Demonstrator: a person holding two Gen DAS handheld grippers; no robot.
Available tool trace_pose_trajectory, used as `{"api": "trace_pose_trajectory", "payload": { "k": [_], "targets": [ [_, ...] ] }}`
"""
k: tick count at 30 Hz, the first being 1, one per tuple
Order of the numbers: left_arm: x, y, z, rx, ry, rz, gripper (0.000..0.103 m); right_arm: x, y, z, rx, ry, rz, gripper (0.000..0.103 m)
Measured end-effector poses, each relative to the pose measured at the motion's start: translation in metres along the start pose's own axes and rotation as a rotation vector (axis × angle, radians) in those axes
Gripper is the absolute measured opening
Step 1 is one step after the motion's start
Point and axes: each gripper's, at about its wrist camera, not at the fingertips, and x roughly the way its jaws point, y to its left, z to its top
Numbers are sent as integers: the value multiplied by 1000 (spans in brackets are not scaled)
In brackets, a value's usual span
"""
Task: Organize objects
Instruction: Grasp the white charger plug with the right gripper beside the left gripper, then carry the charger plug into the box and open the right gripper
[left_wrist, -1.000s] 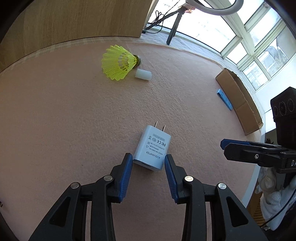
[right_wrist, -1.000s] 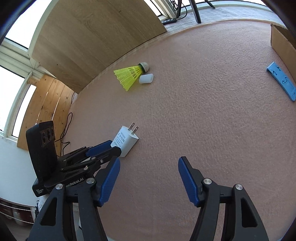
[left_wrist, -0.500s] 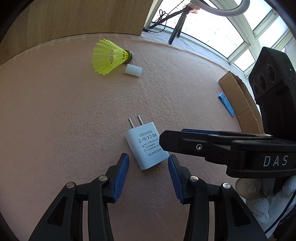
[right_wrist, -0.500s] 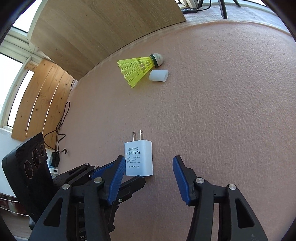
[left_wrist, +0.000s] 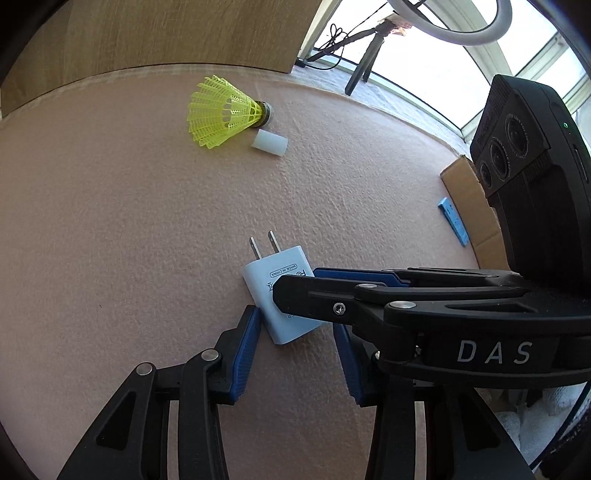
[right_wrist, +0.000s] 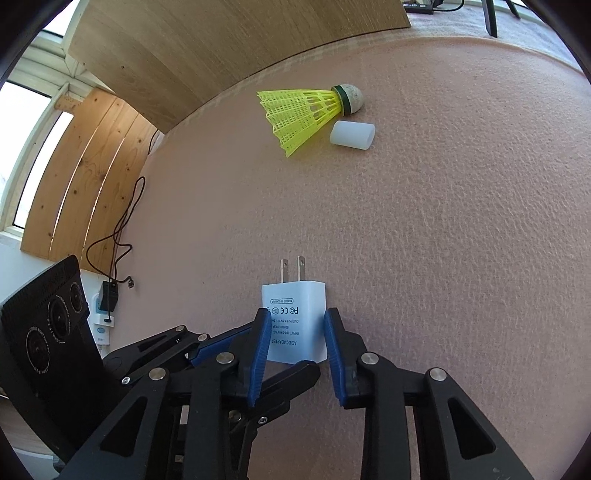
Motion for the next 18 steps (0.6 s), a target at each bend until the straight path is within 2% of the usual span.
{"api": "trace_pose_trajectory", "payload": {
  "k": [8, 13, 18],
  "targets": [
    [-15, -41, 5, 49, -52, -1, 44, -42, -12, -5, 0, -63, 1, 27],
    [-15, -91, 20, 111, -83, -34, 44, -87, -32, -11, 28, -146, -19, 27],
    [-6, -150, 33, 190, -99, -65, 44, -136, -69, -20, 71, -214, -33, 27]
  ]
}}
